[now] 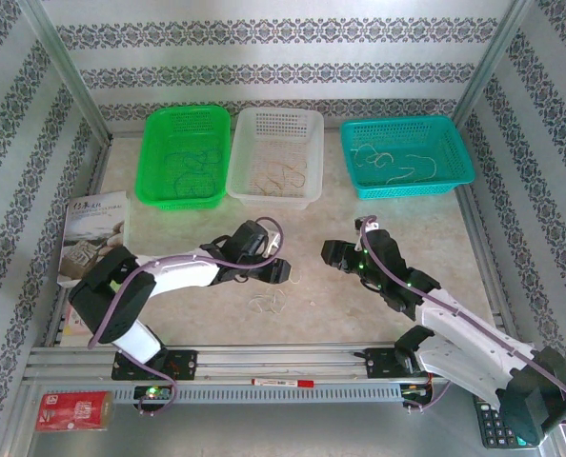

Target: Untangle the cables

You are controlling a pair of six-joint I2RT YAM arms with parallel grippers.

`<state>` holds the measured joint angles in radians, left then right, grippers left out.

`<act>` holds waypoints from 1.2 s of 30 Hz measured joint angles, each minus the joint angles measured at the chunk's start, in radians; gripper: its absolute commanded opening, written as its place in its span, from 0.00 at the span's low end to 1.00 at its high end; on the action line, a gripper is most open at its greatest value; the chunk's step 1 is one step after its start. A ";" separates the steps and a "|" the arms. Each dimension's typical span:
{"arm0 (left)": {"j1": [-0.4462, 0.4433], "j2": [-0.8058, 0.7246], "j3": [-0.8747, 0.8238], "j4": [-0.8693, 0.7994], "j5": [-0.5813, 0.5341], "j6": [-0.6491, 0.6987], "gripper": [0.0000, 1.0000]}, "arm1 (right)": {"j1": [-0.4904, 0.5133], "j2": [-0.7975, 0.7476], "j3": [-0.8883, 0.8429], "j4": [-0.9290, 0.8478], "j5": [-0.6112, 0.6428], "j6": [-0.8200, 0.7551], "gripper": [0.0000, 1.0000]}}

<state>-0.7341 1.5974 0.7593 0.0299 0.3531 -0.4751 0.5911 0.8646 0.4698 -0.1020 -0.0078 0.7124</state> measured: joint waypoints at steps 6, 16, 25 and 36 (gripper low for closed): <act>-0.006 0.035 0.001 -0.016 -0.021 0.009 0.11 | 0.000 0.000 0.000 0.000 -0.017 0.008 0.62; -0.006 -0.070 0.032 -0.051 -0.045 0.016 0.00 | 0.000 0.006 0.002 0.024 -0.091 0.019 0.64; -0.006 -0.261 0.057 -0.055 -0.054 0.000 0.00 | 0.005 0.012 0.011 0.100 -0.179 0.019 0.67; -0.006 -0.319 0.066 -0.057 -0.060 -0.010 0.00 | 0.079 0.077 0.075 0.169 -0.222 0.015 0.68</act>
<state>-0.7406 1.2789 0.8253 -0.0273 0.2935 -0.4850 0.6701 0.9421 0.5449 0.0666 -0.2302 0.7273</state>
